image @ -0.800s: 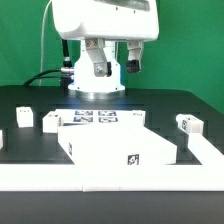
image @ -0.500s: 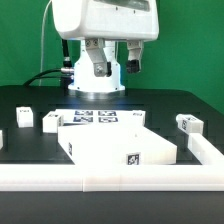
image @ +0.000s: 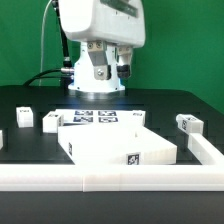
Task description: Assemble one leg
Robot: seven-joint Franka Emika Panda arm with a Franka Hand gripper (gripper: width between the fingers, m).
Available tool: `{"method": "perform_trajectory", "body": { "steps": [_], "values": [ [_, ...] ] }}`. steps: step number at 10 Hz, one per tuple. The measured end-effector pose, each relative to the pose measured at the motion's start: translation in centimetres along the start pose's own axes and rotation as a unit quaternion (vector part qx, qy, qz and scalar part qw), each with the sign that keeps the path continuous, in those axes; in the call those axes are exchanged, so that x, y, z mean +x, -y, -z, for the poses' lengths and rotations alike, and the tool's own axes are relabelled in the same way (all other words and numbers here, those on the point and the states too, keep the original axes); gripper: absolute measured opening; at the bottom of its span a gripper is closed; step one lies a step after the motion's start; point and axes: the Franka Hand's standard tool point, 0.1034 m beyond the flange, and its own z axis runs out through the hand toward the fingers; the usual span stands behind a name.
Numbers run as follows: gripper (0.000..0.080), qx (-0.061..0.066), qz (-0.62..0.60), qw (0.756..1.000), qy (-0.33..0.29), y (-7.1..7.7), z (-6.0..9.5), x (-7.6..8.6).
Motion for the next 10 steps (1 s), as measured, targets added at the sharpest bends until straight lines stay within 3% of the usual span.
{"method": "perform_trajectory", "body": {
  "steps": [3, 4, 8, 10],
  "values": [
    [0.0650, 0.010, 0.109, 0.993, 0.043, 1.2, -1.7, 0.0],
    [0.0650, 0.013, 0.109, 0.993, 0.045, 1.1, -1.6, -0.7],
    [0.0650, 0.014, 0.109, 0.993, 0.045, 1.4, -1.8, -0.7],
    [0.0650, 0.018, 0.178, 0.983, 0.050, 2.2, -2.3, -1.1]
  ]
}}
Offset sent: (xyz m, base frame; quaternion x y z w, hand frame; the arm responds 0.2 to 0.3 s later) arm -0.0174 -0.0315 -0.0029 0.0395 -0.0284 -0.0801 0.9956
